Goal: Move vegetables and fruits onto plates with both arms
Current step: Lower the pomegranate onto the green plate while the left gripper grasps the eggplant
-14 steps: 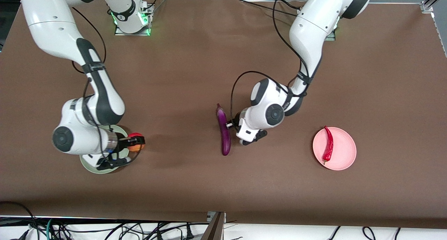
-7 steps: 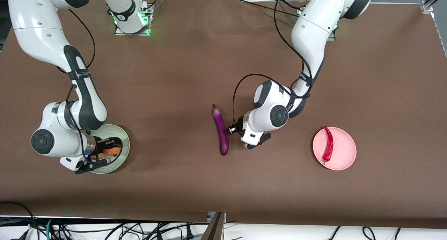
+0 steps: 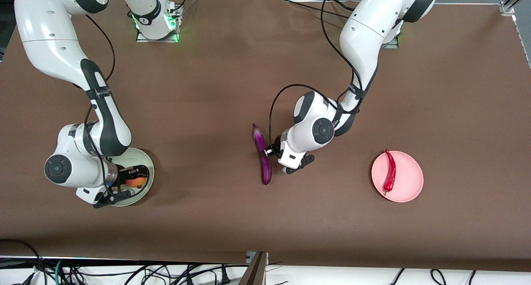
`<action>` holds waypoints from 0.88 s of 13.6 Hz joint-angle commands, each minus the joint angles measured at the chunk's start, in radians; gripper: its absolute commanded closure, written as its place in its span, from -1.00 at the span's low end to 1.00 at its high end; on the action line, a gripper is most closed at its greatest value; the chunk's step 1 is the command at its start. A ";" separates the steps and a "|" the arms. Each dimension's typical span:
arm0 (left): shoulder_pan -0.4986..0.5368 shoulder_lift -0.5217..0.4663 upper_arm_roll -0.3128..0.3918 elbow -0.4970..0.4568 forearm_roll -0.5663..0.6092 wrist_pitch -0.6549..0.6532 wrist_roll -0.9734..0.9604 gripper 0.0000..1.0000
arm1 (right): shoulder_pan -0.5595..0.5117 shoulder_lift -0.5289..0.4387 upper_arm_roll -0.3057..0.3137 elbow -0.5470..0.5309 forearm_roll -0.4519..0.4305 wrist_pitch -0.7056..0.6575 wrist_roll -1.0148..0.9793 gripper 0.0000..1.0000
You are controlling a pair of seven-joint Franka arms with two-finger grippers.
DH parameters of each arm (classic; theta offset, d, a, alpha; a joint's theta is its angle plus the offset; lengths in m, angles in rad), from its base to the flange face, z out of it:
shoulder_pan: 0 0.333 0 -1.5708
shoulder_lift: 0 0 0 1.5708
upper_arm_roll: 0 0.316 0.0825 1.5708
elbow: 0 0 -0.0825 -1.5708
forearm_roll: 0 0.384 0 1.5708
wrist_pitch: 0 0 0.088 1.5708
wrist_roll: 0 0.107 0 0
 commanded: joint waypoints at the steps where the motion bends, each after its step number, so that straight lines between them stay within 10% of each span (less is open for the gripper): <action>1: -0.034 0.021 0.009 0.008 -0.029 0.039 0.003 -0.15 | -0.005 -0.013 0.004 -0.002 -0.008 0.004 -0.011 -1.00; 4: -0.056 0.033 0.010 0.005 -0.020 0.071 0.006 -0.15 | -0.007 -0.053 0.011 0.007 -0.005 -0.088 -0.011 -1.00; 9: -0.056 0.036 0.012 0.002 -0.004 0.070 0.021 1.00 | 0.006 -0.155 0.018 0.079 -0.003 -0.327 -0.001 -1.00; 12: -0.044 0.030 0.018 0.004 0.017 0.062 0.019 1.00 | 0.004 -0.244 0.034 0.080 -0.002 -0.442 0.002 -1.00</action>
